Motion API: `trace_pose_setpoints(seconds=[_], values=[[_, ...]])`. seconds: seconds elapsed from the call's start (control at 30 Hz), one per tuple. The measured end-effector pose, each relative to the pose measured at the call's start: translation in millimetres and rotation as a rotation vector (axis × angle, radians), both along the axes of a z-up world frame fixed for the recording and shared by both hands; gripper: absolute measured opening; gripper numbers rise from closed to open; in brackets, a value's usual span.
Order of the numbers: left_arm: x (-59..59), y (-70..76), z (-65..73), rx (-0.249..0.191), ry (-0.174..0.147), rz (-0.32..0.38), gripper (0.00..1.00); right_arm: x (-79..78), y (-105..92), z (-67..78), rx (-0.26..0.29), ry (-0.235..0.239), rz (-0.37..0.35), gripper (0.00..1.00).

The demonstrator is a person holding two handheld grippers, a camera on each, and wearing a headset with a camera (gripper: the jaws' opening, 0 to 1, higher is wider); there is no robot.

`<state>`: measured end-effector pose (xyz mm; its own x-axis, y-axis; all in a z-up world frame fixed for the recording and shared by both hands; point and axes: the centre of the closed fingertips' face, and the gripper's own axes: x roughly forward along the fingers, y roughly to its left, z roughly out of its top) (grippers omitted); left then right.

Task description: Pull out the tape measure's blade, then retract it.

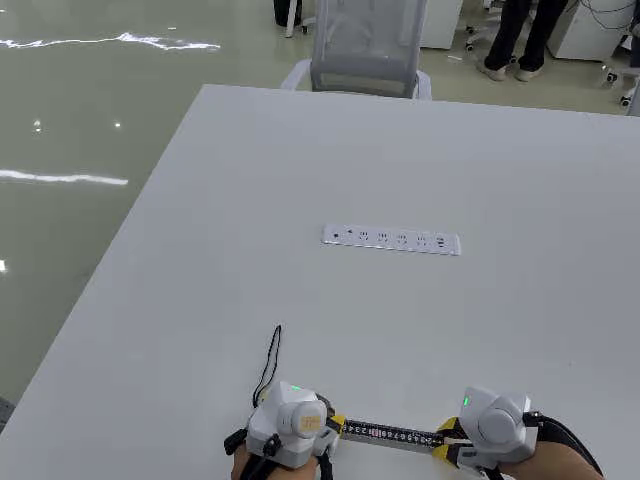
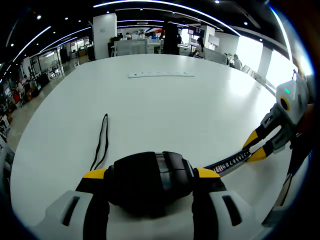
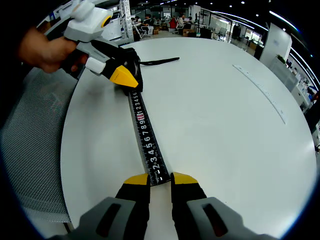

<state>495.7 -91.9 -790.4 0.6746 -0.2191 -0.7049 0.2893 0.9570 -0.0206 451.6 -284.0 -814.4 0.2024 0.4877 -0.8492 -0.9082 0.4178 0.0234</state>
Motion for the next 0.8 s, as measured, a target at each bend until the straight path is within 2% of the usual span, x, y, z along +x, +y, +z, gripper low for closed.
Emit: trace_pose_setpoints(seconds=[0.8], values=[[-0.4, -0.4, 0.0, -0.002, -0.001, -0.006, 0.64, 0.3, 14.8, -0.6, 0.012, -0.004, 0.016, 0.15]])
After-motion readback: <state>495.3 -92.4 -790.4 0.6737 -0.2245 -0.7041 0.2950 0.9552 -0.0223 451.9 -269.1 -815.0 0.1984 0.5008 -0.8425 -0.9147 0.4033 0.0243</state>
